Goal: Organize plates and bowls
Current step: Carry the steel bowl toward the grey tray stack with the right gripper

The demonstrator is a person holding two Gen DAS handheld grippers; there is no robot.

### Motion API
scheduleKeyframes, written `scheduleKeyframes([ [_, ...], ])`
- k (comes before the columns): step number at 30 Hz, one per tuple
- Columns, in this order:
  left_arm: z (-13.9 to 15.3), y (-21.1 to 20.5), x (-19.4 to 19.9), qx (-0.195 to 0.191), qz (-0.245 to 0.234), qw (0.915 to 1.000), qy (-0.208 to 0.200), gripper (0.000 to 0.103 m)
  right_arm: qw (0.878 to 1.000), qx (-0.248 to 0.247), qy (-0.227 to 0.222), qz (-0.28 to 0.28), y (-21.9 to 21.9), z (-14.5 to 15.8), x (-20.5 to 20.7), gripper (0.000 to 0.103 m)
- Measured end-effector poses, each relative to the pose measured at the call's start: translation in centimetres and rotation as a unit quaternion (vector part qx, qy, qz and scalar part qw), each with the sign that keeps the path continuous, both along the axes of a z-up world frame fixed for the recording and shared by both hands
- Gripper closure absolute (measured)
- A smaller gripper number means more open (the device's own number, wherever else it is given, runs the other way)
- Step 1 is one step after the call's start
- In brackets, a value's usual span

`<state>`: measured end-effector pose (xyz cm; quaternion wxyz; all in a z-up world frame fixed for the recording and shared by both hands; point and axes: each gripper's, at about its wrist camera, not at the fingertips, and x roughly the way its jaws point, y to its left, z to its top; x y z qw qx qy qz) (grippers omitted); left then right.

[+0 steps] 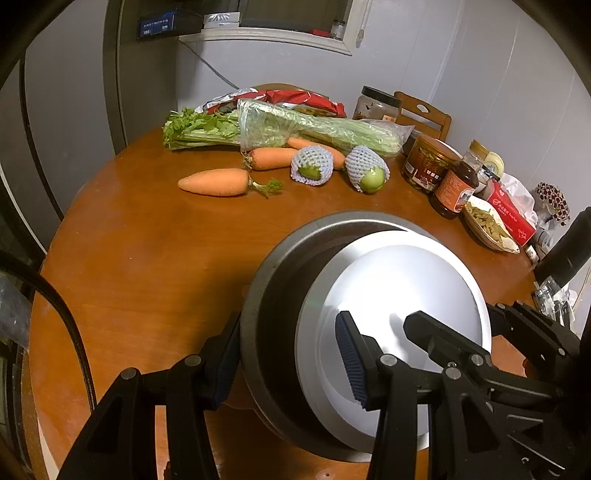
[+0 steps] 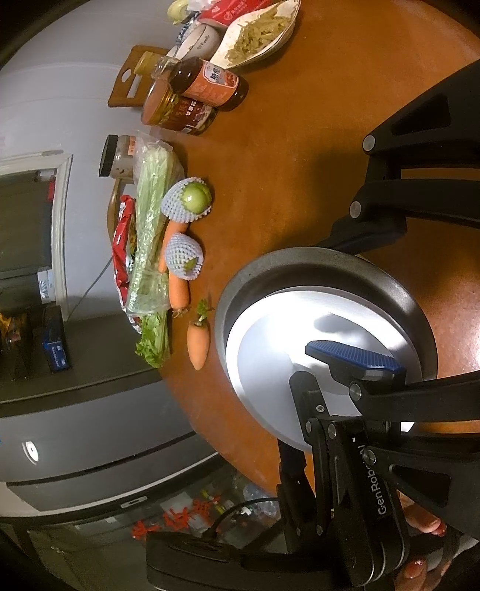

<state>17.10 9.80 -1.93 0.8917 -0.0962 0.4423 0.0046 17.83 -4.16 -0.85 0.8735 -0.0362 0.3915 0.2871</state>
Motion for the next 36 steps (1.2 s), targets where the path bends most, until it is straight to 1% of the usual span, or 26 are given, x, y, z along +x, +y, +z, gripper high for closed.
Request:
scheduleKeyframes([
  [6, 0.0, 0.0, -0.1, 0.000, -0.001, 1.0000, 0.001, 0.054, 1.000, -0.008, -0.004, -0.004, 0.1, 0.0, 0.0, 0.056],
  [9, 0.0, 0.0, -0.1, 0.003, -0.001, 1.0000, 0.003, 0.054, 1.000, -0.021, -0.012, -0.009, 0.2, 0.1, -0.2, 0.056],
  [20, 0.2, 0.0, -0.2, 0.005, -0.002, 1.0000, 0.003, 0.054, 0.999, -0.038, -0.015, -0.012, 0.4, 0.2, -0.4, 0.056],
  [33, 0.7, -0.2, -0.7, 0.017, 0.000, 0.9999, 0.000, 0.052, 0.999, -0.037, -0.012, -0.017, 0.1, 0.8, -0.5, 0.056],
  [36, 0.9, -0.3, -1.0, 0.020, 0.002, 0.9998, -0.007, 0.051, 0.999, -0.034, -0.014, -0.019, -0.1, 1.0, -0.7, 0.056],
])
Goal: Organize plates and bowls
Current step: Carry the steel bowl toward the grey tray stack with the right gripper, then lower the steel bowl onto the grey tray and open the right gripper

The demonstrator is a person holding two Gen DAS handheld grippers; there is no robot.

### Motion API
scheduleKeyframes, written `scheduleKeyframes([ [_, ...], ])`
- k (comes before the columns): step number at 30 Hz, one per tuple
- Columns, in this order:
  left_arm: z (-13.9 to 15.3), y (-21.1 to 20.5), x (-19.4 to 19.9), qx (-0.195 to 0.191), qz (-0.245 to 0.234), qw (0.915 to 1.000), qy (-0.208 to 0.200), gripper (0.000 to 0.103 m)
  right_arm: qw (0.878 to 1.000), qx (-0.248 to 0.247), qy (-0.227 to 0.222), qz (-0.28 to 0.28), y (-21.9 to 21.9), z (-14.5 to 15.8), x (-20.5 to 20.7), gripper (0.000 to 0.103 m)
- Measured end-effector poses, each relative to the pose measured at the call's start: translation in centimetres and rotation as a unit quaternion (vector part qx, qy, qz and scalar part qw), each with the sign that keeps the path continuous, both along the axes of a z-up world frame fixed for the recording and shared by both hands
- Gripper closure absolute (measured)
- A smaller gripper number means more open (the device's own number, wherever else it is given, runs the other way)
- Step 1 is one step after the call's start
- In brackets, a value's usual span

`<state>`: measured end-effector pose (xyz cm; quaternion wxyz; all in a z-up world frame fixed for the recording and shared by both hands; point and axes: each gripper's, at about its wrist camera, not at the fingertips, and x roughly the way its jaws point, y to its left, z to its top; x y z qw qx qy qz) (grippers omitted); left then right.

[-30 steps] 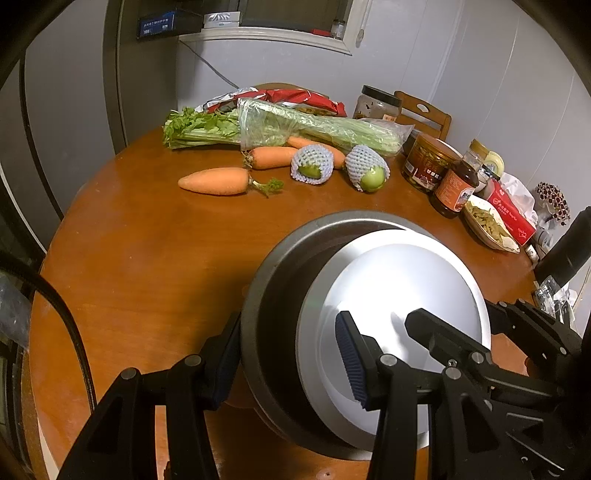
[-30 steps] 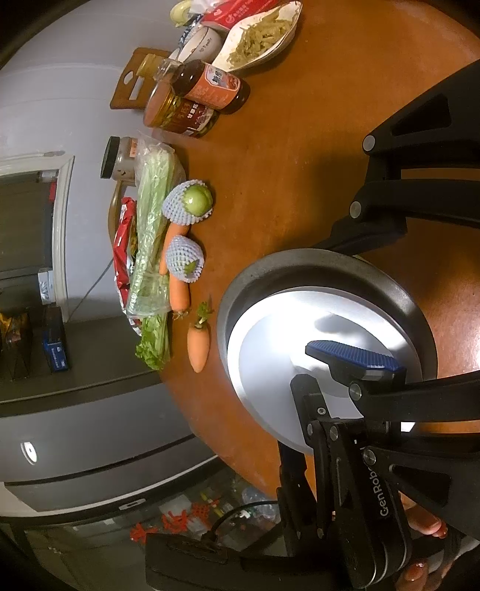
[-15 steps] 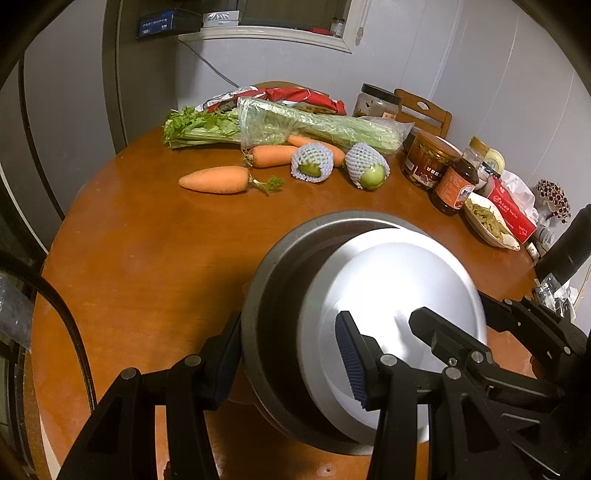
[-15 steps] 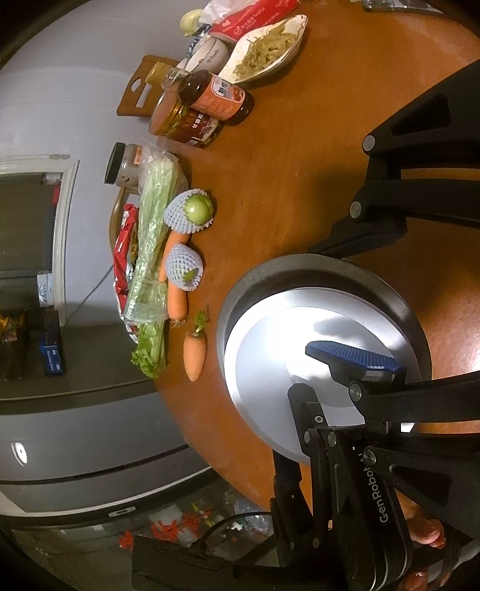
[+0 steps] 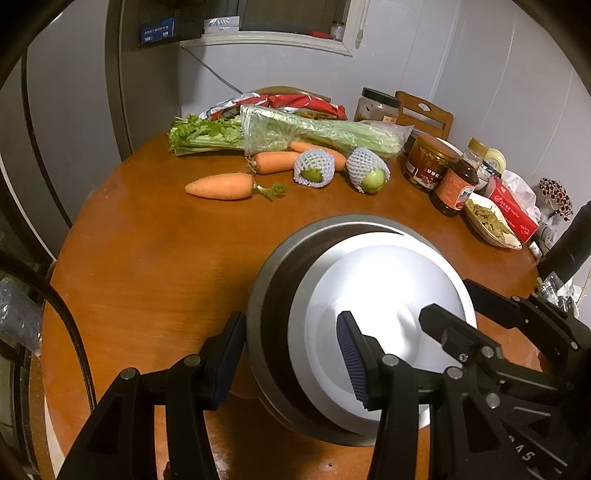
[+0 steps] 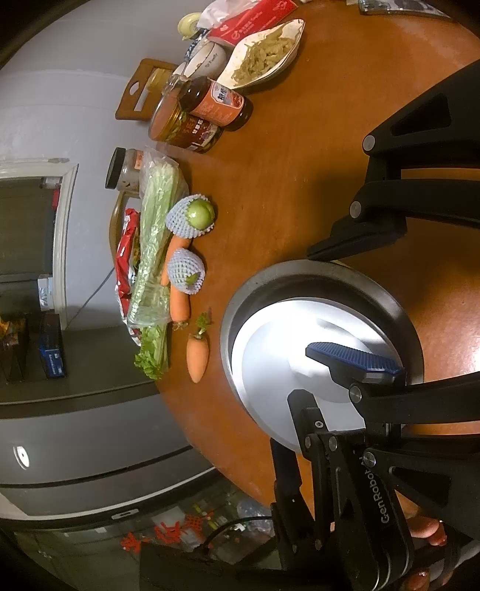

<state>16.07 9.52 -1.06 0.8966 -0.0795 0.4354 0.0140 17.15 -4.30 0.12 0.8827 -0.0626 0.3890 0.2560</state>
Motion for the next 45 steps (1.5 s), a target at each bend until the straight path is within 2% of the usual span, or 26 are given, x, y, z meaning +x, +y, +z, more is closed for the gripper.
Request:
scheduleKeyframes([
  [10, 1.4, -0.3, -1.3, 0.013, 0.009, 0.9997, -0.018, 0.047, 1.000, 0.003, -0.022, -0.006, -0.9, 1.6, -1.2, 0.054],
  [13, 2.5, -0.4, -2.3, 0.016, 0.011, 0.9992, -0.034, 0.046, 0.999, 0.005, -0.035, -0.009, -1.3, 2.3, -2.0, 0.048],
  [20, 3.6, -1.7, -5.7, 0.041, 0.020, 0.9973, -0.057, 0.043, 0.999, 0.012, -0.050, -0.007, -2.8, 3.3, -4.6, 0.048],
  [24, 3.3, -2.6, -8.4, 0.038, 0.017, 0.9973, -0.060, 0.043, 0.998, 0.010, -0.055, -0.014, -3.7, 2.9, -6.8, 0.040],
  [36, 1.7, -4.9, -14.2, 0.058, 0.012, 0.9968, -0.055, 0.042, 0.998, -0.009, -0.059, -0.033, -5.9, 1.4, -12.9, 0.037],
  [45, 0.3, -5.5, -16.2, 0.061, 0.023, 0.9969, -0.046, 0.041, 0.997, -0.010, -0.061, -0.043, -7.4, 0.8, -15.7, 0.036],
])
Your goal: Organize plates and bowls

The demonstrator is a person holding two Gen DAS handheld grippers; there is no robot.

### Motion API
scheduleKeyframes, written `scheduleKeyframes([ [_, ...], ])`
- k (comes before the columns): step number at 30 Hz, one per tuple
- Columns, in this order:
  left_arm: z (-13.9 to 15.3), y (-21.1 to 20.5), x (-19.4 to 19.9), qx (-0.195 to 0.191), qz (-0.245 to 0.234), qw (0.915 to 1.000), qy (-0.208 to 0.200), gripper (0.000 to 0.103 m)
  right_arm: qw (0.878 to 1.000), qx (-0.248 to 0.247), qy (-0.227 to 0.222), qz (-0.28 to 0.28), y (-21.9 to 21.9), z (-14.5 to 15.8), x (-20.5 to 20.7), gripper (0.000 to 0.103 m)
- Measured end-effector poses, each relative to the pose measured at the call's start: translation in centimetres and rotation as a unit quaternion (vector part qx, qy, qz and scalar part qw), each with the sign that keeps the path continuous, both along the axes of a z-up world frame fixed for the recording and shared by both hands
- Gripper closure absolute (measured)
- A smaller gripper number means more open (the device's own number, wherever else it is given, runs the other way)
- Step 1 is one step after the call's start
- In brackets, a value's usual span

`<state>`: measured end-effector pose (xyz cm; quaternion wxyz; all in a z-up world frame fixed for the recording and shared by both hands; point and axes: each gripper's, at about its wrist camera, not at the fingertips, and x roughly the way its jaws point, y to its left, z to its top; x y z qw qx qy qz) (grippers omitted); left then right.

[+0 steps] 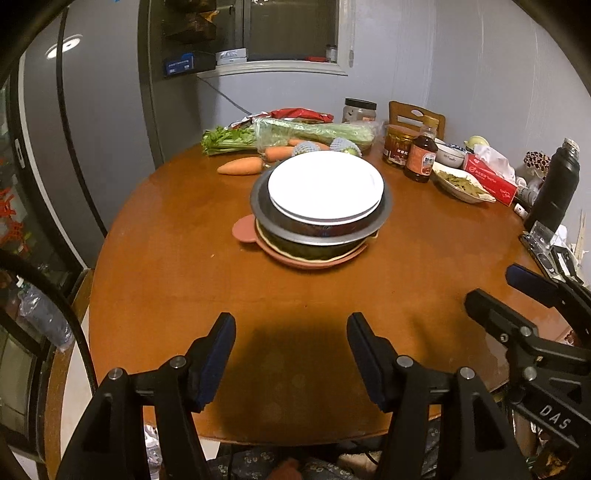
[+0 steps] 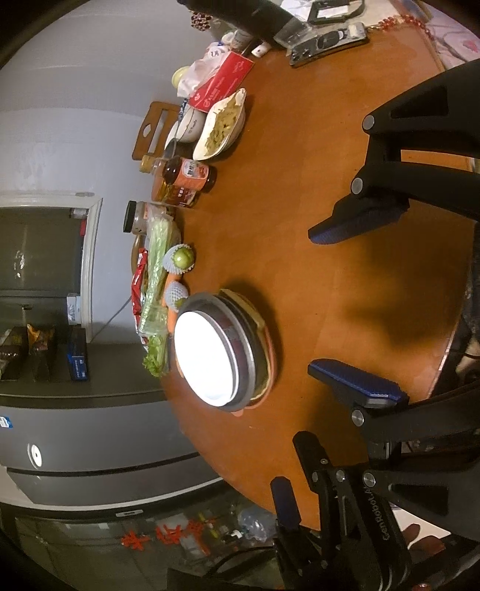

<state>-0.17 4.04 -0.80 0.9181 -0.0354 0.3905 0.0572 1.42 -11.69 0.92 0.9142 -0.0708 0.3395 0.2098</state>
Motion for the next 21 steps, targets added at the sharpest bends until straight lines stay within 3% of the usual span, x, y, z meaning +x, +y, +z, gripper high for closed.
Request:
scheduleKeyframes([
  [21, -0.1, -0.4, -1.0, 0.003, -0.002, 1.0000, 0.003, 0.040, 1.000, 0.019, 0.015, -0.006, -0.5, -0.2, -1.2, 0.034],
])
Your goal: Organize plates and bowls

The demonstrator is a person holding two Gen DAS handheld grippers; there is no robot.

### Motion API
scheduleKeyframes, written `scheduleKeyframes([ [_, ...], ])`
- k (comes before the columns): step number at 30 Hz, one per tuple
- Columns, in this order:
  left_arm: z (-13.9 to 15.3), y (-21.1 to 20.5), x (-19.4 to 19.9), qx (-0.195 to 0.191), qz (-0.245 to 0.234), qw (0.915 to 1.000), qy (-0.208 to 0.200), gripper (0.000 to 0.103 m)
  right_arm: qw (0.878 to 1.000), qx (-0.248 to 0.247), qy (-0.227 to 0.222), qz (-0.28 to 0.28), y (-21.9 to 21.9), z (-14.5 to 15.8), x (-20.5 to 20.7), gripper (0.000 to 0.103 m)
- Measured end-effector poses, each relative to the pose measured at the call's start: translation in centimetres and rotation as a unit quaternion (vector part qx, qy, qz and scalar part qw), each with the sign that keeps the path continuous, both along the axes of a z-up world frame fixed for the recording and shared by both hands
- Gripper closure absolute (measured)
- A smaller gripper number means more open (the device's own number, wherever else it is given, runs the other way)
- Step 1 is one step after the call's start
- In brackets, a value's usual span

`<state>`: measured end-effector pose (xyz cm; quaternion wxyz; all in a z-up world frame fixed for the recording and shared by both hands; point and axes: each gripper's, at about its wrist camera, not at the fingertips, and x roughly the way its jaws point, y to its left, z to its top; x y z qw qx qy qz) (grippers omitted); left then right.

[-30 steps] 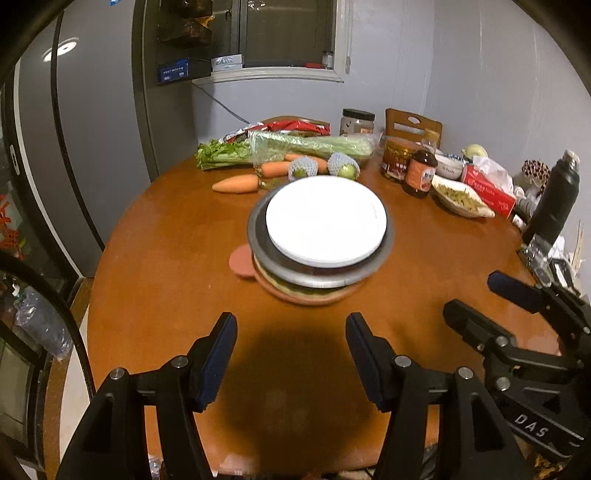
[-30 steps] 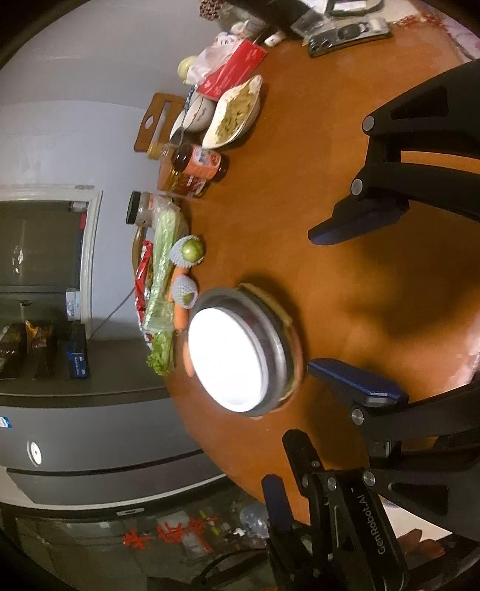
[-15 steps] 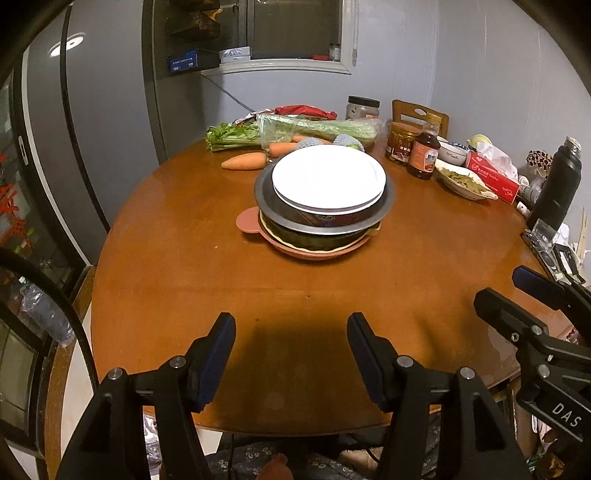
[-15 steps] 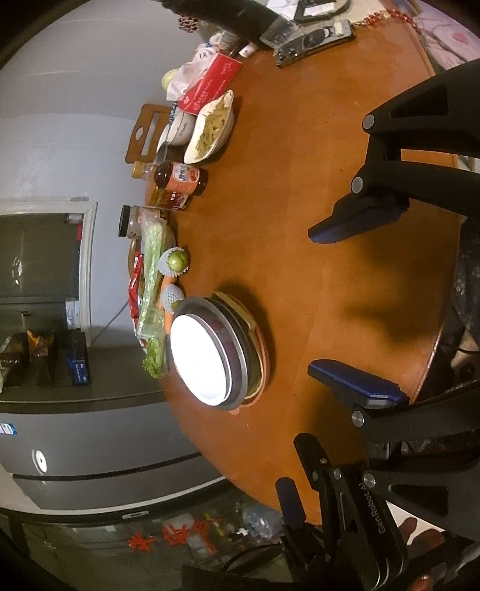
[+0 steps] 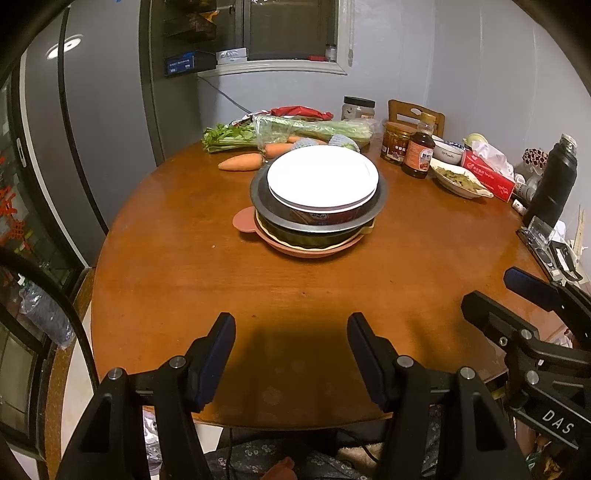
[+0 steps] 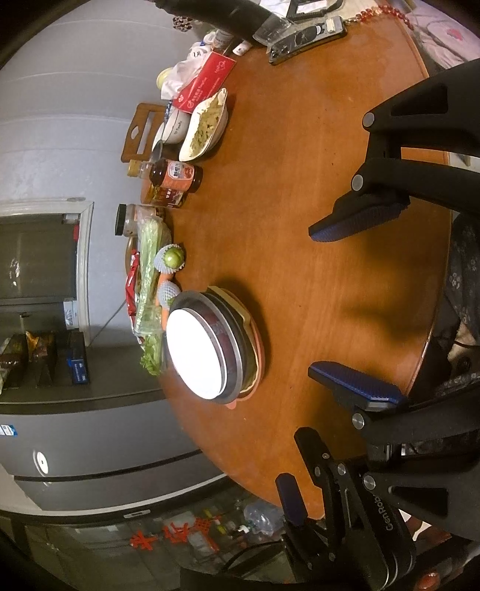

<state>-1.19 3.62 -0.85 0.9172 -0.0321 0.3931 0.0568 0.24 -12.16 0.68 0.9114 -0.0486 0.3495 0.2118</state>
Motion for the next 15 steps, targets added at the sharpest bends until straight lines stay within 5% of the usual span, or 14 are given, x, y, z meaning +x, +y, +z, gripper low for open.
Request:
scheduleKeyframes([
  [15, -0.01, -0.20, -0.18, 0.000, -0.004, 1.0000, 0.000, 0.040, 1.000, -0.001, -0.002, 0.002, -0.02, 0.21, -0.34, 0.034],
])
